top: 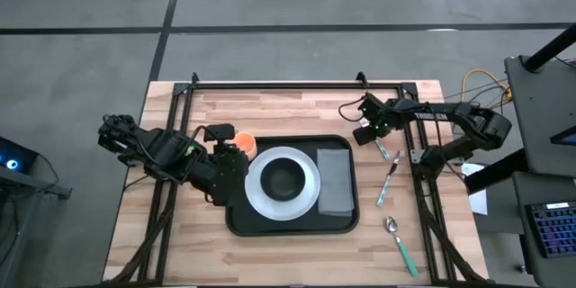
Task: Set up tray
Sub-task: Put the blue fork on top of the gray table napkin
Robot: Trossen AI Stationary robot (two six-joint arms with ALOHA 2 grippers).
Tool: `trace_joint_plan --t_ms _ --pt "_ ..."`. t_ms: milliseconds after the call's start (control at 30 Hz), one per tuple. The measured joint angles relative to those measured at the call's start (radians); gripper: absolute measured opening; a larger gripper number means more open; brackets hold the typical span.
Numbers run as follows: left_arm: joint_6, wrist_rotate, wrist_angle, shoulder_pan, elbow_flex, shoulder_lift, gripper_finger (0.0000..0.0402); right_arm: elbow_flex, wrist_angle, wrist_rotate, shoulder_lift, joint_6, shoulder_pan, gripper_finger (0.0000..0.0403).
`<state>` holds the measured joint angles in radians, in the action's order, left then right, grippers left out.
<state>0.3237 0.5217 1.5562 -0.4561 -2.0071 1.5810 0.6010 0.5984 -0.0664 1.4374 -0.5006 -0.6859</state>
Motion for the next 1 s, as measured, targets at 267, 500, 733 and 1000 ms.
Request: trace_joint_plan --t_ms 267,500,733,1000 --pt "0.003 -0.02 0.0 -0.003 0.0 0.0 0.0136 -0.013 0.07 -0.012 -0.094 -0.094 0.037 0.0014" --pt "0.019 -0.019 -0.001 0.0 0.0 0.0 0.0136 0.065 0.315 -0.028 -0.307 -0.394 0.266 0.0011" --pt "0.019 -0.019 -0.001 0.001 0.0 0.0 0.0136 0.207 0.31 -0.154 -0.334 -0.799 0.653 0.001" --pt "-0.037 -0.018 0.004 0.003 0.0 -0.003 0.0136 0.428 0.306 -0.216 -0.022 -1.012 0.872 0.0009"
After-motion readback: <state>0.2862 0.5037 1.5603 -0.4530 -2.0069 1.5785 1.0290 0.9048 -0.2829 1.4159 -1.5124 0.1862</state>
